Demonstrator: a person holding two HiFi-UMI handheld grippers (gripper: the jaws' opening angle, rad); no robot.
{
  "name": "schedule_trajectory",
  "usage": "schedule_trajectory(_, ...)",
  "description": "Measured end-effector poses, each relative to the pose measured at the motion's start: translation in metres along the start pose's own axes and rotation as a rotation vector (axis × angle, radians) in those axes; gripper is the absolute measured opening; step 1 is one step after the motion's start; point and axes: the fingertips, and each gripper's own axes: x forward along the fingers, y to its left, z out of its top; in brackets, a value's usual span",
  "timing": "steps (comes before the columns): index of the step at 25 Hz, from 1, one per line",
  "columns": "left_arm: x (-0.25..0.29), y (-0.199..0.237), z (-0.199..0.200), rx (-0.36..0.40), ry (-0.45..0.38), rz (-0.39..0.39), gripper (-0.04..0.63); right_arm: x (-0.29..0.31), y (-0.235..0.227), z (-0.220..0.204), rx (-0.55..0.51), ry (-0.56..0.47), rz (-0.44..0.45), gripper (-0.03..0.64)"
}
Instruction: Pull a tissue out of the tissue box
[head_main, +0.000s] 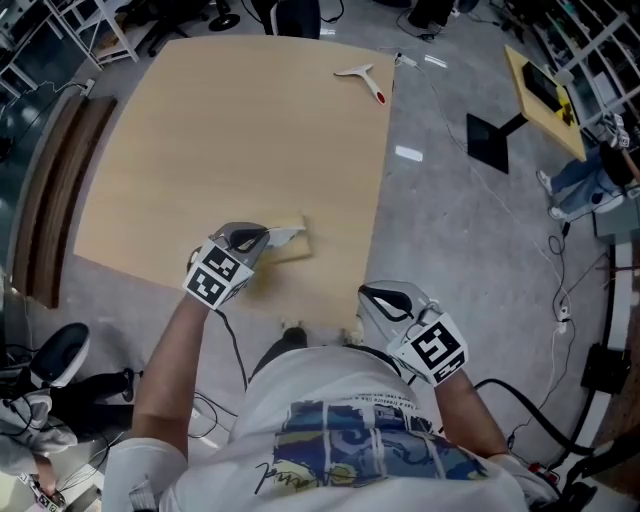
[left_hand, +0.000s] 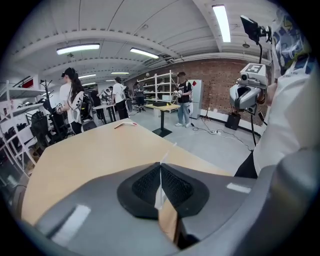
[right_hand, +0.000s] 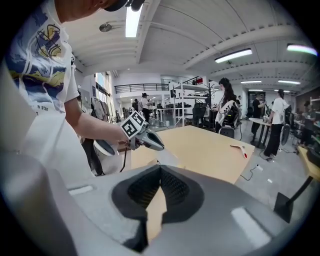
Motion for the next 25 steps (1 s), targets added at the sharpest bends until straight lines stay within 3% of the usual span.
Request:
schedule_trajectory(11,-0.021,-0.008,0.015,-0.013,0.011,0.123,0.003,-0.013,-0.015,-0.002,-0.032,-0.033,0.071,0.003)
schedule_trajectory(25,-0.063,-0.040,0.057,-0.044,-0.071,0.282,0.003,-0.034,-0.029,-0.003,-0.099,-0.074,0.148,0.003)
